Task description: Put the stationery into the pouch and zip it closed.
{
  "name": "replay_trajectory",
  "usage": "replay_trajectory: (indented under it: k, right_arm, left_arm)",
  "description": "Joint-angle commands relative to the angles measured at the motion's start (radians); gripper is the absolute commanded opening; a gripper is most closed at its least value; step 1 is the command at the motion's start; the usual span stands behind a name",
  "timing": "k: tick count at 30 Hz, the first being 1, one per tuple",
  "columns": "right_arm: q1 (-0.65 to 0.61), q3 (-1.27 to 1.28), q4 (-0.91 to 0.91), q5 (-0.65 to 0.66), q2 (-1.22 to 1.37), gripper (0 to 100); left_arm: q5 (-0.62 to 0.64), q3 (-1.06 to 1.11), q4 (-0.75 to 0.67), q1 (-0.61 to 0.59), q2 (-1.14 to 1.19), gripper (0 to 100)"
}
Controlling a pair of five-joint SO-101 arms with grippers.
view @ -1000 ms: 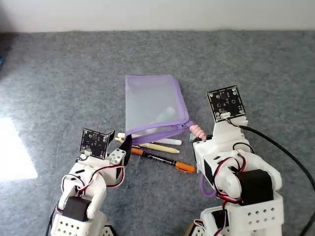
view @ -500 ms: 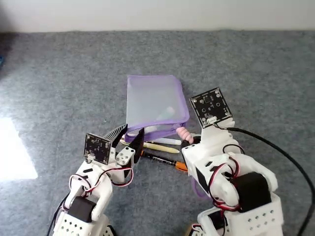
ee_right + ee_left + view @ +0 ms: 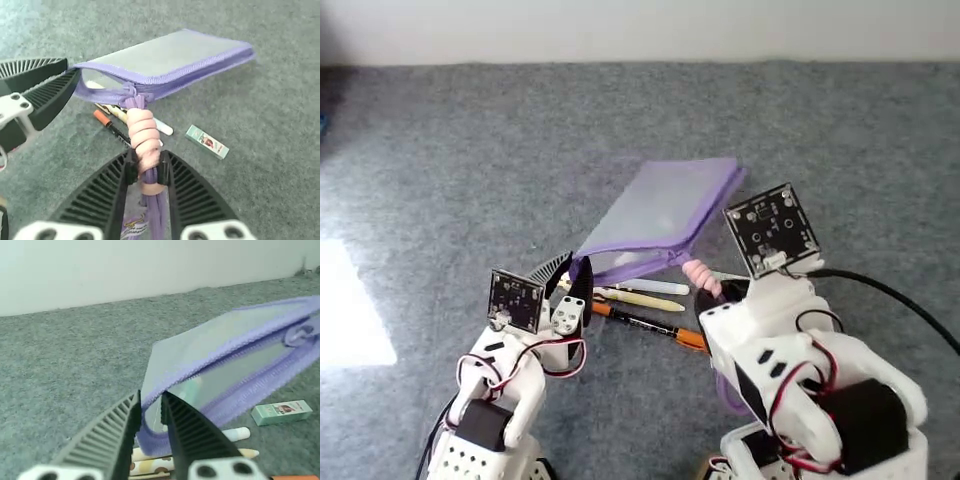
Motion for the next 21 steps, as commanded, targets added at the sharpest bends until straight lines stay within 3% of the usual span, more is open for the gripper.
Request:
replay_trajectory:
  k: [1,4,10,15,21]
  right_arm:
    - [-0.038,-0.084,0.054,0.011,-0.025,0.8]
    - [-0.044,-0.101,0.048,0.011,-0.024,0.8]
    - [-0.042,-0.104,0.044,0.011,-0.025,0.8]
    - [-0.045,-0.135,0.053,0.011,-0.025,0.8]
    - [-0.047,-0.141,0.099,0.011,-0.027,0.8]
  left_arm:
    - [-0.038,-0.008,0.003,-0.011,0.003,6]
    - [-0.041,-0.008,0.011,-0.009,0.003,8]
    - [-0.034,-0.008,0.137,0.018,0.000,27]
    - [-0.034,-0.008,0.160,0.018,-0.003,28]
    - [-0.035,-0.008,0.089,0.020,0.002,25]
